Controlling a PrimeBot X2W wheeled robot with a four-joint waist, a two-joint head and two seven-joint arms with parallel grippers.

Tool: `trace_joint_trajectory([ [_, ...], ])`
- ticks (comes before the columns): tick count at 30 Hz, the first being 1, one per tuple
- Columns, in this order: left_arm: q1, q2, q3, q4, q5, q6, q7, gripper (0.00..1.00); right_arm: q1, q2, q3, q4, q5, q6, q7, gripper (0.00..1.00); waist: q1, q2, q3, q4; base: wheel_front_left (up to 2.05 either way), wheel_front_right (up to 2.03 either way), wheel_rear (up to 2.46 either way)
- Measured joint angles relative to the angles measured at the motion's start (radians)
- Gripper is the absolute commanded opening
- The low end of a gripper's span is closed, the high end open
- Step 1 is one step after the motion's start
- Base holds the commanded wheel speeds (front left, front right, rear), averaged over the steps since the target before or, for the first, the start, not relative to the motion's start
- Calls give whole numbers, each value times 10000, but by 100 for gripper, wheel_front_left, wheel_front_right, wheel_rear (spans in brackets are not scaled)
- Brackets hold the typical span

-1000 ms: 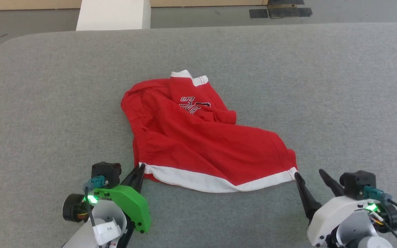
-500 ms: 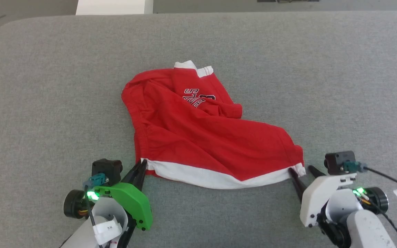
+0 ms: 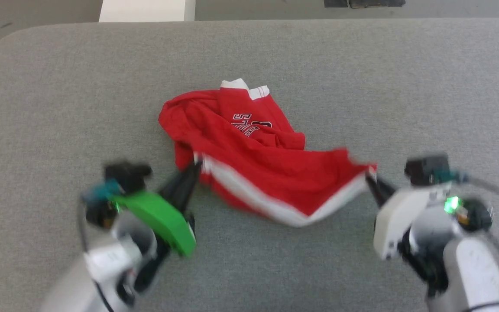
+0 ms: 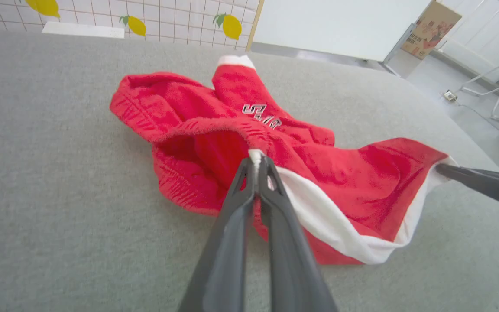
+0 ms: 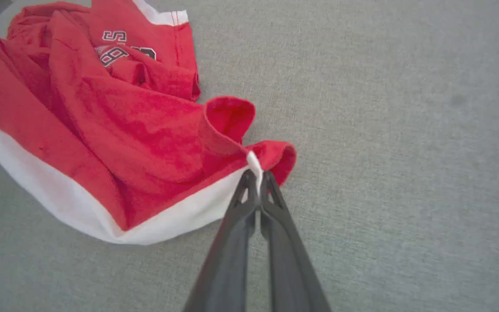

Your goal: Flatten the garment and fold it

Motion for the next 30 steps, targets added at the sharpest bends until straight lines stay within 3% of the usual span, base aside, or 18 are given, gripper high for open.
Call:
trace_joint_trajectory([
  [3, -749, 142, 424, -708, -723, -299, 550, 0, -924, -111, 201, -788, -474, 0, 708, 0, 0, 0, 101, -30, 0, 0, 0],
  [7, -2224, 238, 1070, -1091, -1661, -439, 1546, 0, -2902, -980, 834, -1143, -696, 0, 1626, 0, 0, 0, 442, -58, 0, 0, 0],
  [11, -4329, 370, 1613, -767, -1772, -100, 2288, 0, -5391, -2199, 1678, -777, -1055, 2, 2080, 0, 0, 0, 968, -98, 0, 0, 0],
  [15, -6379, 416, 1873, 15, -1248, 215, 2443, 0, -7547, -2911, 2552, -4, -1321, 2, 2169, 0, 1, 1, 1579, -161, 0, 0, 0],
  [22, -9001, 261, 2416, 1536, -368, 782, 1563, 0, -10640, -2847, 2385, 1764, -1638, 6, 1177, 0, 2, 0, 2703, -356, 0, 0, 0],
  [30, -10603, -125, 3313, 2429, -35, 924, -562, 0, -12569, -2263, 1344, 2744, -2638, 12, -1206, 0, 3, 0, 3508, -583, 0, 0, 0],
])
